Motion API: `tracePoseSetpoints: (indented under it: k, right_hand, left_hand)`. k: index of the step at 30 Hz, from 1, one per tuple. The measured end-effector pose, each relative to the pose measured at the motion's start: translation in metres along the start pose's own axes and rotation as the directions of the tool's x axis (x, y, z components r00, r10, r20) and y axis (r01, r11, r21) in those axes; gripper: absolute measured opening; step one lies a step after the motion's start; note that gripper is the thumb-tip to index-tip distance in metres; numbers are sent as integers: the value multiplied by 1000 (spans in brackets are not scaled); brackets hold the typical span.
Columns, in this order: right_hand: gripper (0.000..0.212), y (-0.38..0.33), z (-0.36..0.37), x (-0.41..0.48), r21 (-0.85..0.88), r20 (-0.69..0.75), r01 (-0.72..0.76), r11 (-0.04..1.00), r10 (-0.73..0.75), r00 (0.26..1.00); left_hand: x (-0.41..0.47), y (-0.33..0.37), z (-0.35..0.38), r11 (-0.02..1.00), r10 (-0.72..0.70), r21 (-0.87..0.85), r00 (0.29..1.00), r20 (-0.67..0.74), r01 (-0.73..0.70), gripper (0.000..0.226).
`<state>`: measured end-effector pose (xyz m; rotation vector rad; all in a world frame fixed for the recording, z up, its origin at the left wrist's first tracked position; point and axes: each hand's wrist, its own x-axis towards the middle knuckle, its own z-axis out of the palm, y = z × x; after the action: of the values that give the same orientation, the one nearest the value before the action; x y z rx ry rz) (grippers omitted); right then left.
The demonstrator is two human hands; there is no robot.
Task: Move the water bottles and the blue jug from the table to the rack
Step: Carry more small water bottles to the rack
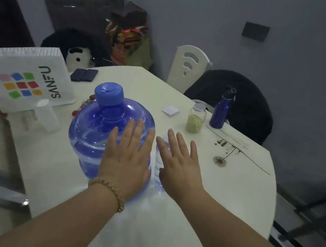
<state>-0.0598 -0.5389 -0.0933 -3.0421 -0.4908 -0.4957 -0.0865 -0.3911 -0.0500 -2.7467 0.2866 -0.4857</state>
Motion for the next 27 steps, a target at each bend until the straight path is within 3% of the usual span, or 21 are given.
tracePoseSetpoints:
  k: [5,10,14,18,22,24,27]
  right_hand:
    - [80,-6,7,25,-81,103,10,997,-2,995]
    - [72,-19,10,26,-96,145,-99,991,112,983]
    - [64,-31,-6,19,-105,92,-189,976,199,976]
    - [55,-40,-20,-8,-145,159,-256,956,278,947]
    - [69,-34,-15,-49,-110,200,-345,932,361,911]
    - [62,-38,-13,-73,-44,207,-363,931,364,908]
    - [69,-46,-13,-114,24,231,-382,924,367,901]
  left_hand:
    - [9,-11,13,989,137,-67,990,41,-134,70]
    - [13,-19,30,931,274,-208,951,-145,-300,66]
    - [13,-20,30,923,294,-223,948,-117,-314,66]
    - [8,-22,24,937,313,-137,946,-86,-323,69]
    - [9,-23,23,927,346,-110,931,-119,-358,75]
    - [3,-17,30,887,432,-134,896,-102,-443,81]
    - [-26,6,47,757,639,-154,769,-29,-635,84]
